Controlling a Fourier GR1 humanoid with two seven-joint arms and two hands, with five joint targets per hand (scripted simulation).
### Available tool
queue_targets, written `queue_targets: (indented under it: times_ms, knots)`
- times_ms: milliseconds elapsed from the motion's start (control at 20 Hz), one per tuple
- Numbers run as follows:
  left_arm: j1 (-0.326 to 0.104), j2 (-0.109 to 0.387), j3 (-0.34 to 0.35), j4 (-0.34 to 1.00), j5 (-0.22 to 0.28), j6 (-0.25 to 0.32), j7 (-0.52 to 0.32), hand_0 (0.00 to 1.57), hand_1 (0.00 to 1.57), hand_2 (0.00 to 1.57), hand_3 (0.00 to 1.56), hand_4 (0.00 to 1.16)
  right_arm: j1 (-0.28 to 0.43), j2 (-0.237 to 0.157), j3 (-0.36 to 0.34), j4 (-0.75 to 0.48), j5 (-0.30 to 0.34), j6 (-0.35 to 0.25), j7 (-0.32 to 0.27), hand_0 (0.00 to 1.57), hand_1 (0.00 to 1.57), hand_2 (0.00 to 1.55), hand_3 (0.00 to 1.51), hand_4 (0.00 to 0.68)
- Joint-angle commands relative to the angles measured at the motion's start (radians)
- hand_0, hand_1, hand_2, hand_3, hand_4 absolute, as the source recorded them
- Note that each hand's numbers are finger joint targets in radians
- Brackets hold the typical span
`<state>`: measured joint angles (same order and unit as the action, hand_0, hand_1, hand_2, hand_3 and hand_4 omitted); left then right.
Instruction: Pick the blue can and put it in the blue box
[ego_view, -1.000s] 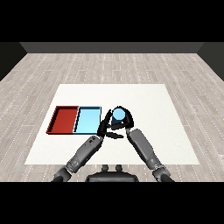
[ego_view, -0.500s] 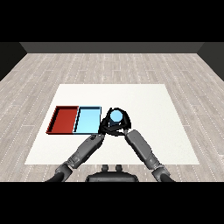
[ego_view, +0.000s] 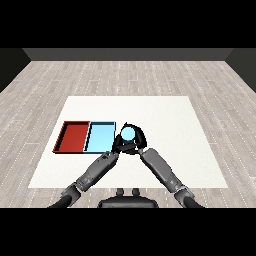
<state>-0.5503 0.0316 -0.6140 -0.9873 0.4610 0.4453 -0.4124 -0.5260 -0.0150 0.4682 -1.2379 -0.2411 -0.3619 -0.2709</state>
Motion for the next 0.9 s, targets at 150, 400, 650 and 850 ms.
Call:
queue_targets:
  times_ms: [150, 400, 650, 850]
  knots:
    - [-0.041, -0.030, -0.054, -0.034, 0.034, 0.084, 0.081, 0.00, 0.00, 0.00, 0.00, 0.00, -0.058, 0.014, 0.040, 0.052, -0.074, -0.035, -0.059, 1.45, 1.45, 1.45, 1.36, 0.497]
    - [0.000, -0.030, 0.026, -0.010, 0.007, 0.138, 0.042, 1.57, 1.57, 1.57, 1.51, 1.16, 0.098, 0.000, 0.041, -0.095, -0.004, 0.008, -0.031, 1.44, 1.44, 1.46, 1.38, 0.517]
    - [-0.105, -0.030, -0.098, 0.109, 0.119, 0.198, 0.023, 1.57, 1.57, 1.55, 1.46, 1.13, -0.006, 0.014, 0.049, -0.001, -0.053, -0.025, -0.022, 1.42, 1.42, 1.45, 1.37, 0.527]
    - [-0.078, -0.019, 0.028, 0.084, 0.025, 0.138, 0.062, 1.57, 1.57, 1.55, 1.46, 1.14, 0.007, -0.005, -0.033, -0.039, -0.025, 0.060, 0.026, 1.42, 1.42, 1.46, 1.37, 0.531]
